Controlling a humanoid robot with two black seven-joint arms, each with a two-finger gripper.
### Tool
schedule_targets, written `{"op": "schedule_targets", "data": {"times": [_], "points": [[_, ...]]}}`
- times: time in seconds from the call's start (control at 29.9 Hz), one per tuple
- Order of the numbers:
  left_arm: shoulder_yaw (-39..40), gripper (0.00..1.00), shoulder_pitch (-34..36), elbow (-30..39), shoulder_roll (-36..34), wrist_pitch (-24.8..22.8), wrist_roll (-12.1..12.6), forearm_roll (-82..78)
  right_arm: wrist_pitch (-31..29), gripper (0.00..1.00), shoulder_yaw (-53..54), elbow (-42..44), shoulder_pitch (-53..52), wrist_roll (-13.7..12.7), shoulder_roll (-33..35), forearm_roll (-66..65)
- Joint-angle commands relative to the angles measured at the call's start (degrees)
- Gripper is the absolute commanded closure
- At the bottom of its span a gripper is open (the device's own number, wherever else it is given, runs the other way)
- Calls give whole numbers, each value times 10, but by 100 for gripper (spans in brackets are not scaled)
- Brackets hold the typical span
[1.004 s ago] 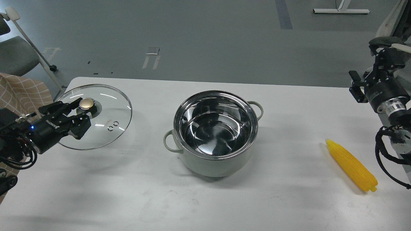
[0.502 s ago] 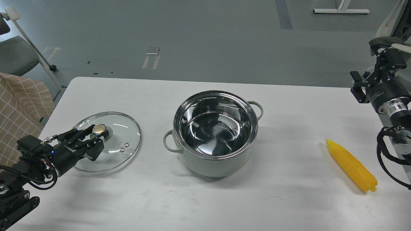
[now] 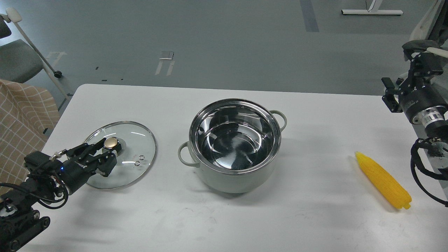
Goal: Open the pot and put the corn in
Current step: 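Lower the glass lid onto the table beside the pot, then open the left gripper, raise it away from the lid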
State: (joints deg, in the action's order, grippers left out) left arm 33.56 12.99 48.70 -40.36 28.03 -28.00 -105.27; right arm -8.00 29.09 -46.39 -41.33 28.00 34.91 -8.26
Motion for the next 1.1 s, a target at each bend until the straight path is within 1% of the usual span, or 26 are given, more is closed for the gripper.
{"op": "schedule_targets", "data": {"times": [0.0,0.03,0.07,0.1,0.17,0.2,0.37,0.5,0.6,0.7,0.77,0.8,0.84,0.9,0.94,0.97,1.04,1.07], "points": [[-2,62,-2,0,-1,0,0,-1,0,0,0,0,0,0,1,0],[-2,61,-2,0,-1,0,0,-1,0,0,0,0,0,0,1,0],[-1,56,-2,1,-1,0,0,-1,0,0,1,0,0,0,1,0],[0,43,-1,2,-2,0,0,-2,0,0,1,0,0,0,1,0],[0,27,0,8,-8,0,0,-1,0,0,1,0,0,0,1,0],[0,24,1,8,-10,0,0,2,0,0,1,0,0,0,1,0],[2,15,5,10,-16,0,0,20,0,0,2,0,-1,0,1,0],[6,14,8,22,-30,0,0,21,0,0,2,0,-1,0,1,0],[10,14,12,59,-57,0,0,45,-2,0,1,-1,-2,0,2,-1],[10,14,28,111,-88,0,0,109,-4,0,-1,-8,-3,0,18,-20],[12,14,54,161,-124,0,0,201,-4,0,-1,-31,-3,0,35,-80],[13,14,66,174,-132,-10,0,231,-4,0,-1,-39,-3,0,41,-103],[13,14,84,192,-143,-37,0,283,-4,0,-1,-56,-2,0,54,-143],[13,14,104,208,-150,-65,0,336,-4,0,-2,-78,-2,0,69,-185],[16,14,121,221,-157,-95,0,385,-4,0,-3,-100,-1,0,85,-225],[19,14,129,227,-161,-111,0,410,-4,0,-3,-111,-1,0,93,-248],[59,14,146,245,-164,-190,0,513,-4,0,-19,-142,-2,0,123,-318],[72,14,146,248,-164,-213,0,540,-4,0,-27,-148,-2,0,131,-333]]}}
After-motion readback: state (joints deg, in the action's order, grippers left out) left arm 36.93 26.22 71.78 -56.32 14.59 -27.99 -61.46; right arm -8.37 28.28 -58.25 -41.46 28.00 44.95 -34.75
